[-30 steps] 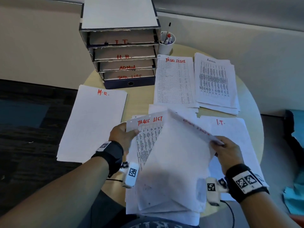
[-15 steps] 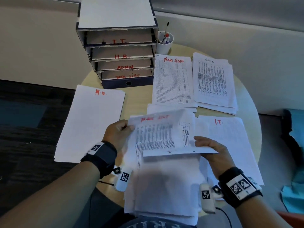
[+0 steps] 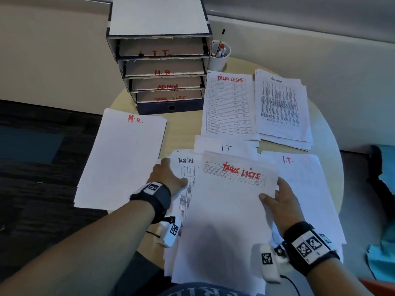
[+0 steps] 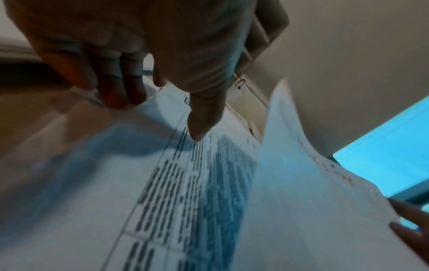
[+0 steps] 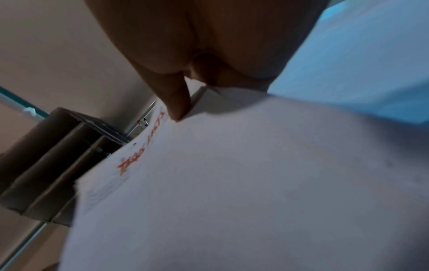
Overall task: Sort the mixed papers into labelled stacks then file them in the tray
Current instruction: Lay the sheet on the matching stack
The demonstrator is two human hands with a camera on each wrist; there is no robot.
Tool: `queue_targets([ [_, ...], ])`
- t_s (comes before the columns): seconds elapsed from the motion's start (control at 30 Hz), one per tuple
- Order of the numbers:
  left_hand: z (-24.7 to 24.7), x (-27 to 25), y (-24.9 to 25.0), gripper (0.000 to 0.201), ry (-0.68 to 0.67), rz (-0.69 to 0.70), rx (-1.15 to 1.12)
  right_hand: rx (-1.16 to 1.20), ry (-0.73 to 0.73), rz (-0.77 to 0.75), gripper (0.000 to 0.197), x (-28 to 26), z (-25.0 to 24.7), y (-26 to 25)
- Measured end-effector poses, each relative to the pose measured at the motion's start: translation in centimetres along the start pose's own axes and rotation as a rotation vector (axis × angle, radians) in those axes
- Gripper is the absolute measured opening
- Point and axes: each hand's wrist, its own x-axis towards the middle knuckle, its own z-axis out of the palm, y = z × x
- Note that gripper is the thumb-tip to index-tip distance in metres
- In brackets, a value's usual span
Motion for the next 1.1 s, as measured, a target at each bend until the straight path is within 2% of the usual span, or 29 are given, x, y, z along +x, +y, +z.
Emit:
queue_targets([
  [0.07, 0.8, 0.3, 0.3, 0.088, -0.046, -0.017, 0.023, -0.081, 0.034, 0.036, 0.078, 0.0, -0.1, 0.5],
  [0.1, 1.1, 0.4, 0.4, 0.080, -0.053, -0.030, -0.028, -0.110, 0.048, 0.048, 0.082, 0.1, -0.2, 0.8],
  [0.13, 1.2, 0.5, 0.4, 0.067, -0.029, -0.042, -0.094, -0.134, 0.061, 0.053, 0.079, 0.1, -0.3, 1.2],
  [0.2, 1.6, 0.5, 0.1, 0.034, 0.071, -0.018, -0.170, -0.138, 0.054, 0.046, 0.051, 0.1, -0.5, 1.5],
  [0.27, 1.7, 0.3, -0.5, 0.036, 0.138, 0.042, -0.182, -0.125, 0.018, 0.034, 0.030, -0.1, -0.8, 1.5],
  [0.37, 1.4, 0.1, -1.7, 0.045, 0.141, 0.086, -0.285, -0.152, -0.018, -0.050, 0.017, -0.5, -1.5, 1.4],
  [0.47, 0.8, 0.1, -2.4, 0.050, 0.125, 0.200, -0.268, -0.084, -0.098, -0.098, 0.029, -0.9, -1.6, 0.9],
  [0.53, 0.3, 0.1, -2.8, 0.048, 0.180, 0.366, -0.194, -0.022, -0.161, -0.147, 0.039, -0.9, -1.5, 0.9],
  [0.57, 0.1, 0.0, -2.9, 0.043, 0.221, 0.430, -0.168, -0.028, -0.191, -0.201, 0.043, -0.9, -1.4, 0.9],
  [0.63, -0.2, -0.5, -3.3, 0.022, 0.244, 0.472, -0.167, -0.074, -0.228, -0.256, 0.049, -0.7, -1.3, 1.2],
  [0.7, -0.7, -1.8, -3.0, 0.027, 0.171, 0.450, -0.258, -0.125, -0.231, -0.267, 0.054, -0.5, -1.0, 1.4],
  [0.8, -1.6, -3.8, -2.1, 0.031, -0.107, 0.345, -0.626, -0.124, -0.242, -0.277, 0.050, -0.3, 0.0, 1.2],
  [0.87, -2.2, -4.5, -1.5, 0.032, -0.325, 0.316, -0.652, -0.051, -0.240, -0.232, 0.040, -0.3, 0.6, 1.0],
  [0.93, -2.1, -4.7, -1.1, 0.040, -0.427, 0.294, -0.610, -0.059, -0.226, -0.231, 0.040, -0.5, 0.9, 0.7],
  [1.0, -1.6, -3.8, -0.8, 0.046, -0.307, 0.285, -0.511, 0.010, -0.171, -0.165, 0.033, -0.6, 0.8, 0.8],
  [1.07, -0.7, -2.2, -0.6, 0.035, -0.085, 0.228, -0.328, 0.105, -0.120, -0.075, 0.019, -0.7, 0.4, 1.0],
  [1.1, -0.3, -1.7, -0.3, 0.033, -0.028, 0.190, -0.220, 0.156, -0.105, -0.035, 0.020, -0.8, 0.2, 1.0],
])
